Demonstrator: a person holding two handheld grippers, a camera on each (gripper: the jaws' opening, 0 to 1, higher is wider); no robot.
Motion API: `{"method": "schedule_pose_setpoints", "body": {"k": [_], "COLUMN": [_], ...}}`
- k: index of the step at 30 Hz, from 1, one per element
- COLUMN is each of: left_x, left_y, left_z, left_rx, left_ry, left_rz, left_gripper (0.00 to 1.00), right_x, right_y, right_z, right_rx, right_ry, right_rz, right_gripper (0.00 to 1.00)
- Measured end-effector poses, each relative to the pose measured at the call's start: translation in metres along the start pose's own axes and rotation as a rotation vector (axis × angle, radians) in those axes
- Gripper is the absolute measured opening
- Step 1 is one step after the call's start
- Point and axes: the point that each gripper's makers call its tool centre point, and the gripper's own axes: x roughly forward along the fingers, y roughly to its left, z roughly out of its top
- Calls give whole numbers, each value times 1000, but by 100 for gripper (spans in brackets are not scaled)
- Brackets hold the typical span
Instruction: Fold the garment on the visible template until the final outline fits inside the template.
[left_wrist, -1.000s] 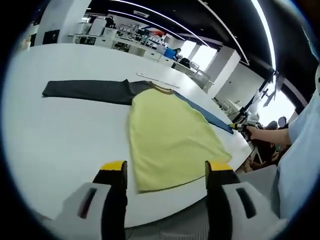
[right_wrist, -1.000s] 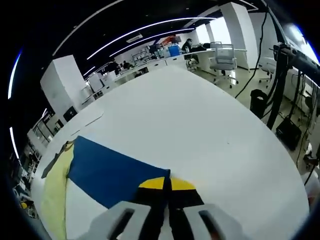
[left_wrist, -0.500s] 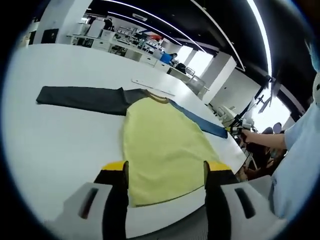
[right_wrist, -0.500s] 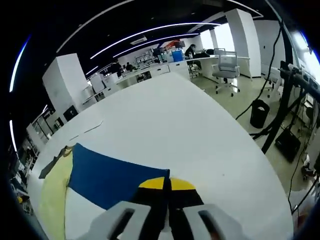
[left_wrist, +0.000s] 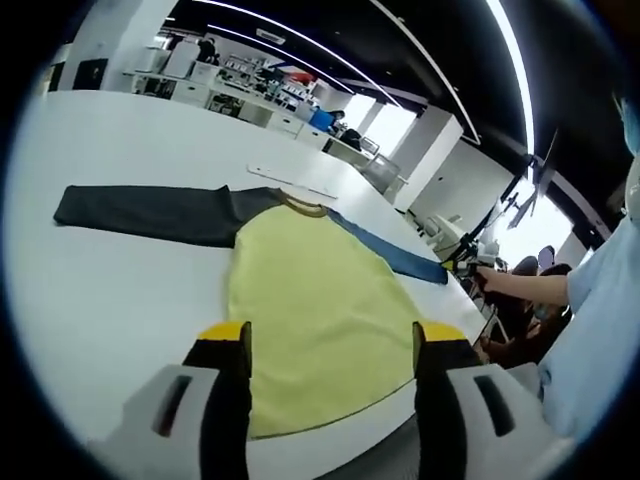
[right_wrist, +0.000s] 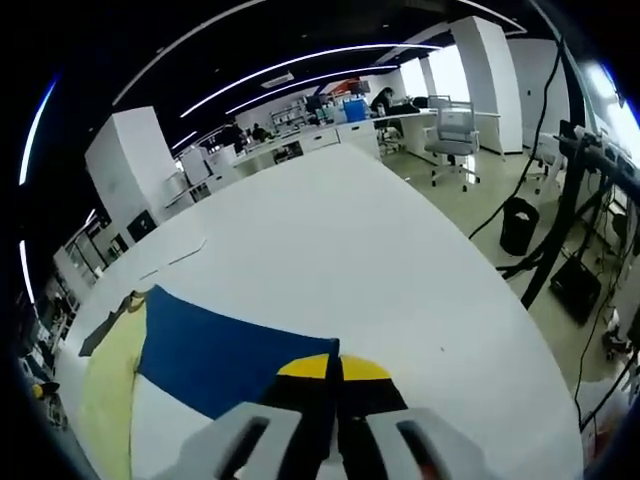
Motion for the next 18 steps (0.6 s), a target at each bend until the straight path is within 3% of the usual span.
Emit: {"method": "schedule_pose_setpoints", "body": {"k": [11, 18], "left_x": [-8, -14], "left_y": [3, 4], "left_z": [7, 2], "left_rx": [11, 6], "left_ry": [-45, -67], "left_rz": [-7, -19], "left_gripper": [64, 66], "right_x": [-12, -13], "right_y": [32, 46], "right_z": [14, 28], "right_rx": [-4, -54], "right_ry": [-4, 3], "right_rz": [20, 29], "right_gripper": [0, 0]}}
